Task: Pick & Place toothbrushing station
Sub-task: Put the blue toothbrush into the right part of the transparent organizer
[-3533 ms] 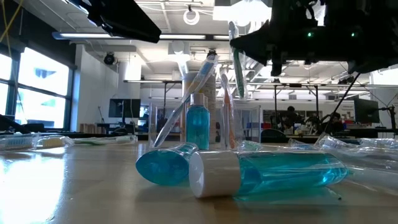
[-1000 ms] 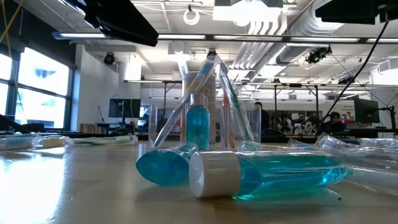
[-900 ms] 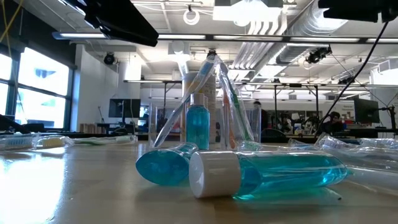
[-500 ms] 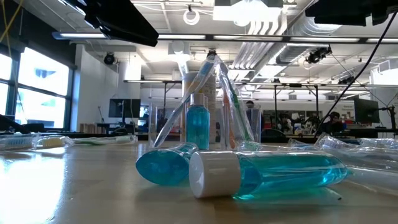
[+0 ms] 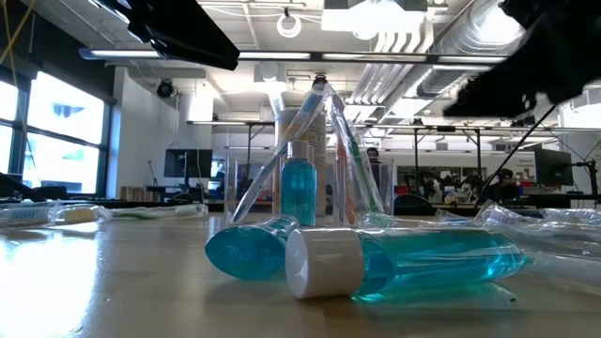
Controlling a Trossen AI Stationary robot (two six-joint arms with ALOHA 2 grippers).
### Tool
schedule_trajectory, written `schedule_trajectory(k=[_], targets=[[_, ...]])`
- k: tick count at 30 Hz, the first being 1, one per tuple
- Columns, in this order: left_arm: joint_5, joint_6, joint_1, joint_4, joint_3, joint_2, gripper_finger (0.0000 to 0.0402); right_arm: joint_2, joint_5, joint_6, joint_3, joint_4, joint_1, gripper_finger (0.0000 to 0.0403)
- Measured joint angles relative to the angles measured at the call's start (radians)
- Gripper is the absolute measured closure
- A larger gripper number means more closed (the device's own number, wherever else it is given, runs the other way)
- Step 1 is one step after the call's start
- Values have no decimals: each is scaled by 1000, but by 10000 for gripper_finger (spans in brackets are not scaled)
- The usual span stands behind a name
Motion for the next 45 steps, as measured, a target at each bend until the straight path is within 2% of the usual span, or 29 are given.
schedule_trajectory(k=[5,10,14,19,22,26,36,45], targets=[[-2,0,0,0,0,0,215,-18,-142,178,45,-319,-116,130],[-3,3,0,0,0,0,215,-31,-203,417,196,-840,-233,131],[-3,8,0,-1,0,0,215,-32,-256,597,304,-1167,-326,131],[-3,8,0,-1,0,0,215,-33,-367,731,346,-1439,-458,131],[-3,8,0,-1,0,0,215,-33,-390,771,346,-1596,-535,131],[-3,7,0,-1,0,0,215,-36,-437,801,345,-1622,-620,133],[-3,7,0,0,0,0,215,0,-552,671,346,-1616,-864,133],[-2,4,0,0,0,0,215,200,-612,513,346,-1610,-1119,133]])
